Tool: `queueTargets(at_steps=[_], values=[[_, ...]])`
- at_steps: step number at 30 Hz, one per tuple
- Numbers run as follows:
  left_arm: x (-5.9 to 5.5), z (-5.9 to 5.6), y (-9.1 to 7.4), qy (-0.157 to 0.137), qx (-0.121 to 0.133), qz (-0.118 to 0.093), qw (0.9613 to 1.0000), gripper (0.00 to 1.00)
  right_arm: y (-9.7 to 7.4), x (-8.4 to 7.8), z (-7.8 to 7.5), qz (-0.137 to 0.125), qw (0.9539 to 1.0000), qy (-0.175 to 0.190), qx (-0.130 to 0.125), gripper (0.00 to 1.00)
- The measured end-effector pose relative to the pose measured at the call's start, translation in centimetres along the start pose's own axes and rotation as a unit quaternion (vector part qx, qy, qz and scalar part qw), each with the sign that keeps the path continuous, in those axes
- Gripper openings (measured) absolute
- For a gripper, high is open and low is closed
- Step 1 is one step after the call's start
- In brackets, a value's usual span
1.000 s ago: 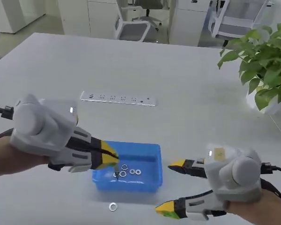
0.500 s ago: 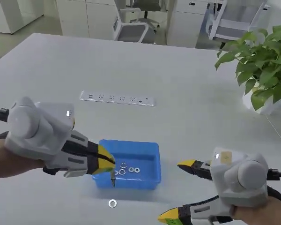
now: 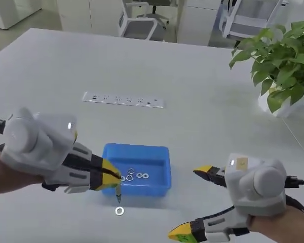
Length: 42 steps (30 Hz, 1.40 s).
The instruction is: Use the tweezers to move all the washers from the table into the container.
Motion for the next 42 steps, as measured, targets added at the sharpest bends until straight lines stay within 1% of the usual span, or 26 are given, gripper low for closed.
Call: queueTargets(at_steps=[1,6,9,20,25,30,39,42], values=[[-0.1,0.0,0.0,0.000,-0.001,-0.001,1.0000,0.05,0.0,0.0,0.0,0.001,1.0000,0.001,-0.002,1.00],[-0.6,-0.2,0.3,0.001,-0.005,-0.001,1.0000,0.05,0.1,-0.1,0.1,0.002,1.0000,0.006,-0.003,1.00],[-0.8,-0.2,0.4,0.002,-0.006,-0.002,1.0000,0.05,0.3,-0.3,0.2,0.008,0.9999,0.008,0.001,1.00],[-1.5,-0.2,0.6,-0.004,-0.010,-0.003,0.9999,0.05,0.7,-0.3,0.3,0.009,0.9999,0.008,0.005,1.00],[-1.9,-0.3,1.0,-0.009,-0.015,-0.004,0.9998,0.05,0.9,-0.4,0.4,0.010,0.9999,0.011,0.008,1.00],[-1.9,-0.3,1.3,-0.007,-0.017,-0.004,0.9998,0.05,0.9,-0.5,0.5,0.010,0.9998,0.014,0.010,1.00],[-2.2,-0.3,2.0,0.000,-0.017,0.005,0.9998,0.05,0.7,-0.9,0.7,0.012,0.9997,0.020,0.009,1.00],[-2.3,-0.5,2.2,-0.001,-0.023,0.008,0.9997,0.06,0.7,-1.0,0.8,0.011,0.9997,0.022,0.010,0.99]])
Point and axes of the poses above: the centre of the closed fingertips' face, and the gripper's own axes: y roughly forward along the fingers, z roughly to its left, x roughly out of its top, the point moved 10 cm from there along -y, roughly backward along the fingers, and after that the axes turned 4 degrees about z, right-handed, at the moved point
